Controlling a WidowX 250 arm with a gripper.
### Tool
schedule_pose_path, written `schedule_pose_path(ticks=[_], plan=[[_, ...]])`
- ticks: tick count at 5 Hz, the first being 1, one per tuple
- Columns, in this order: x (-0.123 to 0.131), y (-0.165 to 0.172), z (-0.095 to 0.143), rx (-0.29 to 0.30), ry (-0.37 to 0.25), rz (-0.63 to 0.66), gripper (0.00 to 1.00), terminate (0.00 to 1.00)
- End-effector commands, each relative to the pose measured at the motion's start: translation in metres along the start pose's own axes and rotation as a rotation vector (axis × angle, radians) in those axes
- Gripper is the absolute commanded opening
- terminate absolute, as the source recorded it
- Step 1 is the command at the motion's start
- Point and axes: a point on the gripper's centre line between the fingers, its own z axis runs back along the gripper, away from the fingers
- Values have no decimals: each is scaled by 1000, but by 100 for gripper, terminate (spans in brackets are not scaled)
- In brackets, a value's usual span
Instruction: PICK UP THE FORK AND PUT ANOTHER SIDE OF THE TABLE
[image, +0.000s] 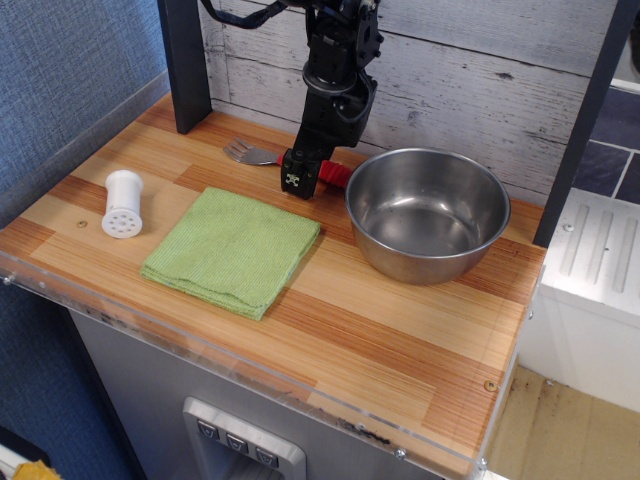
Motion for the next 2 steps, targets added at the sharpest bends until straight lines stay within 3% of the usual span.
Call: schedule_pose_path(ticks=[1,2], plan=[[-5,9,67,164,-4,2,100,0],[-13,6,88,207,-13,12,100,0]])
